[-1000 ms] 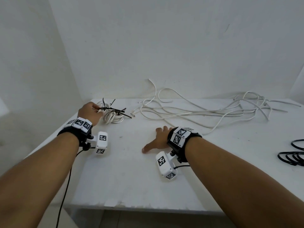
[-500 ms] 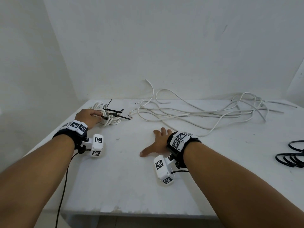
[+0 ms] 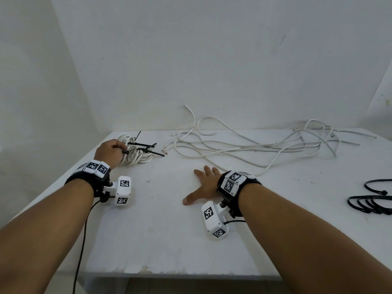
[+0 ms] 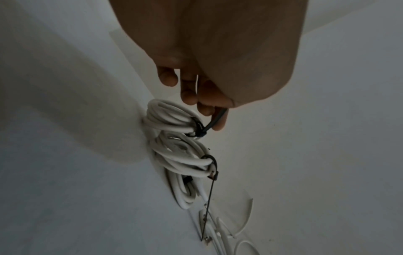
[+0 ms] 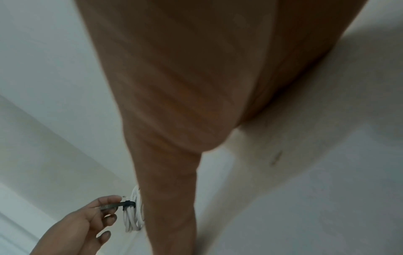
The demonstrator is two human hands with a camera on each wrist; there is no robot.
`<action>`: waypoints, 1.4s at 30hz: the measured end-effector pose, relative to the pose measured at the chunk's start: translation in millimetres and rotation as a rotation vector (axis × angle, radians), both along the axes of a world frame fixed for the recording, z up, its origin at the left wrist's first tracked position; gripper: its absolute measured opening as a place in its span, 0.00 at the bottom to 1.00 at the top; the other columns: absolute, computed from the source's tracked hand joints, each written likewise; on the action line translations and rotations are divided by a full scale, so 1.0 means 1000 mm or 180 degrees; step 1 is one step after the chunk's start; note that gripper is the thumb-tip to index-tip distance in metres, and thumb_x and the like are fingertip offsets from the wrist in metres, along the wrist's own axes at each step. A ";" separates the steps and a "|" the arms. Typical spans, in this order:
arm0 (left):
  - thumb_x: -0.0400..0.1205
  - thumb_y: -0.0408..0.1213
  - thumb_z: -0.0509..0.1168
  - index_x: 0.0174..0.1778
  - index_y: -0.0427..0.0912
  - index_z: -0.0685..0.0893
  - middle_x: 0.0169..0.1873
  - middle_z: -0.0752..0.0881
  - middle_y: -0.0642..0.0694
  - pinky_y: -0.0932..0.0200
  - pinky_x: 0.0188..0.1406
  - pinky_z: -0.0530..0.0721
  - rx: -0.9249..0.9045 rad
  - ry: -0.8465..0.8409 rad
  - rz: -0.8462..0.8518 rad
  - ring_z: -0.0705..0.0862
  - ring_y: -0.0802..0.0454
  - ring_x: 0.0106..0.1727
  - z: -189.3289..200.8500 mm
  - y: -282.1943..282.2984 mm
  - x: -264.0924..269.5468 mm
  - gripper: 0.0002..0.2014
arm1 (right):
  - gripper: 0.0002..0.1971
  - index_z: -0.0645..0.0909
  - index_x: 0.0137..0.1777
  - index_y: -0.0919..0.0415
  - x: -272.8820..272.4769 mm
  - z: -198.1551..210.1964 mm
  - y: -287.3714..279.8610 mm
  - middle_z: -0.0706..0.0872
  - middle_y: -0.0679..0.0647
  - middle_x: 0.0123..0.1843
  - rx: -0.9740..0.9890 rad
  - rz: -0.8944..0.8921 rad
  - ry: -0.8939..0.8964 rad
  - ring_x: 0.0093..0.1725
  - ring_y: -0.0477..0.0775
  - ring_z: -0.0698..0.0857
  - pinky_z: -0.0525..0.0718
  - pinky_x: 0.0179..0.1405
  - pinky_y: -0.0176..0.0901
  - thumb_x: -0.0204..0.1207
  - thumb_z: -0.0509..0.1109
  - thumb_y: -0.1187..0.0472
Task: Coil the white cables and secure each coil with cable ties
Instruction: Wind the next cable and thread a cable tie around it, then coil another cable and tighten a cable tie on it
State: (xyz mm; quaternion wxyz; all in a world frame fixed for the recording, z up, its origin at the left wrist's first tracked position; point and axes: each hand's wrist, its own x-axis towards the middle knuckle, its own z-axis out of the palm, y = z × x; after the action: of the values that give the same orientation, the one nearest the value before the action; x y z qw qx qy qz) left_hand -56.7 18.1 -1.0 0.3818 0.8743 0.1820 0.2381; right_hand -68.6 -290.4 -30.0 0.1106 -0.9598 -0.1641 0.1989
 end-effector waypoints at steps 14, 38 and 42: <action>0.80 0.36 0.67 0.42 0.46 0.89 0.43 0.89 0.44 0.58 0.47 0.81 0.1510 -0.0111 -0.0808 0.85 0.44 0.46 0.044 -0.080 0.040 0.05 | 0.65 0.38 0.87 0.41 0.001 0.002 -0.003 0.32 0.49 0.88 0.0031 0.0061 0.0112 0.86 0.57 0.32 0.45 0.84 0.68 0.58 0.74 0.23; 0.82 0.40 0.67 0.48 0.43 0.86 0.37 0.85 0.48 0.67 0.35 0.75 0.0462 -0.0789 -0.1498 0.79 0.55 0.36 0.042 -0.145 0.068 0.06 | 0.60 0.40 0.87 0.42 -0.002 0.007 -0.007 0.33 0.50 0.88 0.0159 0.0117 0.0161 0.87 0.57 0.33 0.48 0.83 0.66 0.64 0.75 0.29; 0.82 0.40 0.69 0.43 0.43 0.84 0.35 0.83 0.55 0.66 0.31 0.72 -0.0094 -0.0981 -0.1743 0.77 0.68 0.26 0.061 -0.157 0.056 0.05 | 0.43 0.63 0.84 0.48 0.000 0.020 -0.013 0.60 0.53 0.87 0.0436 0.0167 -0.0044 0.86 0.58 0.57 0.59 0.81 0.60 0.72 0.71 0.32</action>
State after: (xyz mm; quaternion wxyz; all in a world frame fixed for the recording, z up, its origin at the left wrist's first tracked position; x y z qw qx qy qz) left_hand -0.7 -139.0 60.1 0.4675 0.8388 -0.1168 0.2534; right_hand -68.7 -303.0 -9.6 0.1697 -0.9467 -0.2033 0.1833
